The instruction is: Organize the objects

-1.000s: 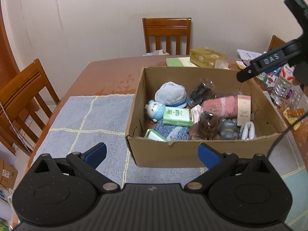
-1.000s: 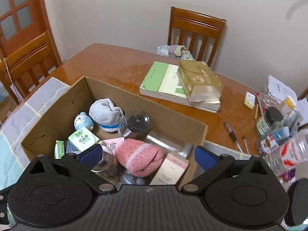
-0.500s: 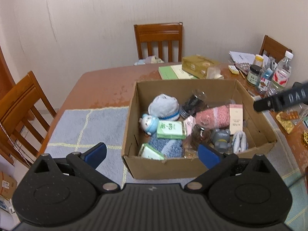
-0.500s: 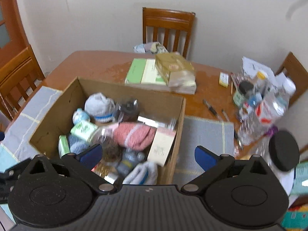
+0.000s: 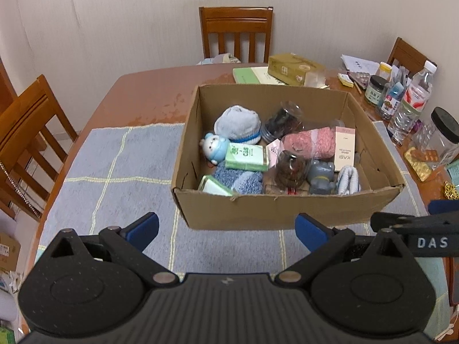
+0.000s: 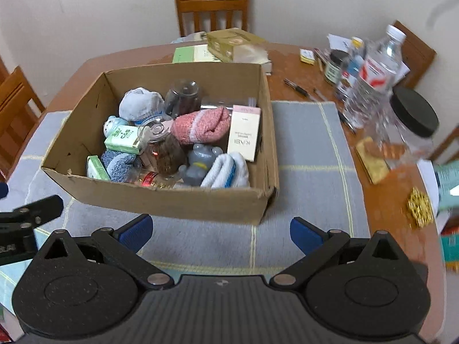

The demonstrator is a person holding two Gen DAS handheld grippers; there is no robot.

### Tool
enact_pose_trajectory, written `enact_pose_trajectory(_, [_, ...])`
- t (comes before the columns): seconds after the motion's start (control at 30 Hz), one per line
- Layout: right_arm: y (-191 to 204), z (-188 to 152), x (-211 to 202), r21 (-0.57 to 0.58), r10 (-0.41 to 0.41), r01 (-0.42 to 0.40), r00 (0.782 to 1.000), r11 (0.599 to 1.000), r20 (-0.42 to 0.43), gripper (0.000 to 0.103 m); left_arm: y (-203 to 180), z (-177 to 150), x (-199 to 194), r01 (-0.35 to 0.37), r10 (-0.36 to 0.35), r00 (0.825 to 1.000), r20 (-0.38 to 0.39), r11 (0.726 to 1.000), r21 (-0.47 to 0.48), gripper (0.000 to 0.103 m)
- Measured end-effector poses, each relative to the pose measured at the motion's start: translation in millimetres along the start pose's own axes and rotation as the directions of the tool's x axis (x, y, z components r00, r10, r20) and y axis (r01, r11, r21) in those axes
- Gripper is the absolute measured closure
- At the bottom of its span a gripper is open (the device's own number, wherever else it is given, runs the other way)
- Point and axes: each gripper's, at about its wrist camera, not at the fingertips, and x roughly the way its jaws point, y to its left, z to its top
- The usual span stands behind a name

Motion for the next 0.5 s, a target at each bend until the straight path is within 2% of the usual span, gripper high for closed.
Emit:
enact_pose_trajectory(0.13, [0,-6,-12,0.053,0.002,-0.002,1.0,0.999,-0.017,0.0,1,0,-7,0.003,-0.003,1.0,-0.006,1.0,0.002,0.002])
enact_pose_trajectory(0.5, [10,-7,-36,0.05,-0.045,0.044,0.999,0.998,0.019,0.0,2,2,-22,0.01,-0.01,1.0,-0.005,1.0,0.023,0.002])
